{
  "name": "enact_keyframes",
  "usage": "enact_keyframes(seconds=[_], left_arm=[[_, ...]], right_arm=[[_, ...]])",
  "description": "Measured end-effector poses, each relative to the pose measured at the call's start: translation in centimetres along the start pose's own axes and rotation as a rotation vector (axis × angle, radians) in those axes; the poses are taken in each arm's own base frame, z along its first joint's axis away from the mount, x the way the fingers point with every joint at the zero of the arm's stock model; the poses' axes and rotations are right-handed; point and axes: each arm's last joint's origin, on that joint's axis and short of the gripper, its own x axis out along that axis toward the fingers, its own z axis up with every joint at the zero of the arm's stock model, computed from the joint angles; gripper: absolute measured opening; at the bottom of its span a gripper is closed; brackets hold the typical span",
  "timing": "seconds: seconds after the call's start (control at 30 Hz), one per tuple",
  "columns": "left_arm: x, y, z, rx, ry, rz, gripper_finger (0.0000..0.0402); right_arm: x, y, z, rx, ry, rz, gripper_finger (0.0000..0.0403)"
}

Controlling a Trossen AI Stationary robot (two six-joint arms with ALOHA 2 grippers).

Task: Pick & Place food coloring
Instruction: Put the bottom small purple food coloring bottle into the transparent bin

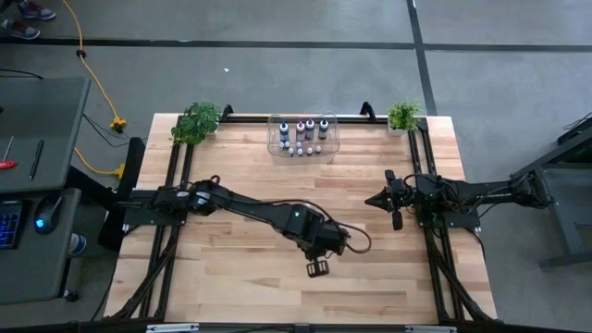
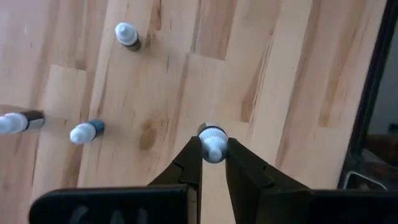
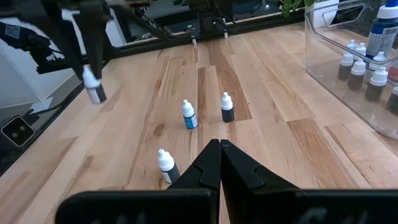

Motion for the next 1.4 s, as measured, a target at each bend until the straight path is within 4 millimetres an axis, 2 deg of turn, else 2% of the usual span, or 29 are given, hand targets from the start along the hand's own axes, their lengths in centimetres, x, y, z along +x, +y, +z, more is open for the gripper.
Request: enact_keyframes(seconds=[0.27,0.47,0.67,0.87,1.27,1.4], left_arm=[[-5.4,1.4,-1.4,-0.009,0.019,0.057,0.0037],[-9.3,4.4,-2.3,-0.165,0.029,0.203,0.0037],[-11.7,7.2,-1.9,-0.309,-0.023,0.232,0.0037],[-11.9,10.6,-0.7,-0.386,-0.037,0.272,0.0037],[-12.3,18.6,1.1,-0.424,-0.045,0.383,0.0037],[-11.0,21.2,1.9,-0.467,-0.028,0.379,0.0037]], right_arm=[[0.0,0.0,0.0,0.0,0.0,0.0,0.0],[0.1,0.0,-0.1,0.001,0.011,-0.003,0.0],[0.1,0.0,-0.1,0.001,0.013,-0.003,0.0],[0.1,0.0,-0.1,0.001,0.013,-0.002,0.0],[0.1,0.0,-0.1,0.001,0.012,-0.002,0.0],[0.1,0.0,-0.1,0.001,0.012,-0.003,0.0]])
